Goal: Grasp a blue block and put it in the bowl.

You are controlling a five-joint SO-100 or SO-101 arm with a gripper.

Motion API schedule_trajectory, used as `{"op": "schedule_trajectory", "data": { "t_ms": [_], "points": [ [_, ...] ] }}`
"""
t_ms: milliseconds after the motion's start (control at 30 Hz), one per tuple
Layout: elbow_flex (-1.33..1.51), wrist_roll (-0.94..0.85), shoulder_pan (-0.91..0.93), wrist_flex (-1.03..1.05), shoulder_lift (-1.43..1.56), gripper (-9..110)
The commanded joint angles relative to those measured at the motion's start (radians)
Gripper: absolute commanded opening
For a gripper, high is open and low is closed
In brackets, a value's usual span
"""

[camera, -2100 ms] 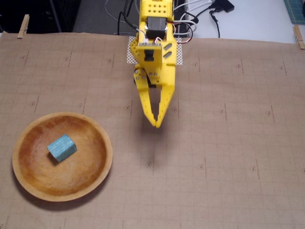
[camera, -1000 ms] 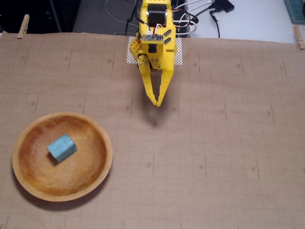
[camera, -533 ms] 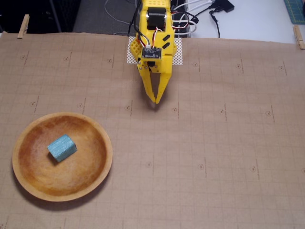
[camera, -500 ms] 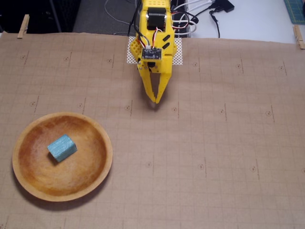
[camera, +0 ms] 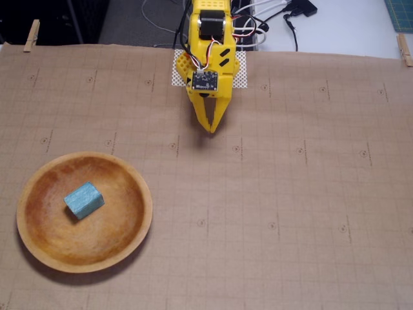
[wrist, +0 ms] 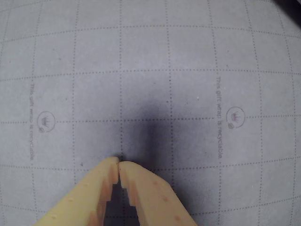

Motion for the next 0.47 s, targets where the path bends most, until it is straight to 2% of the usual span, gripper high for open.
{"op": "schedule_trajectory", "data": {
  "t_ms": [0, 433],
  "points": [
    [-0.017, -0.009, 0.005, 0.0, 0.008, -3],
    [-0.017, -0.009, 0.003, 0.0, 0.006, -3]
  ]
}}
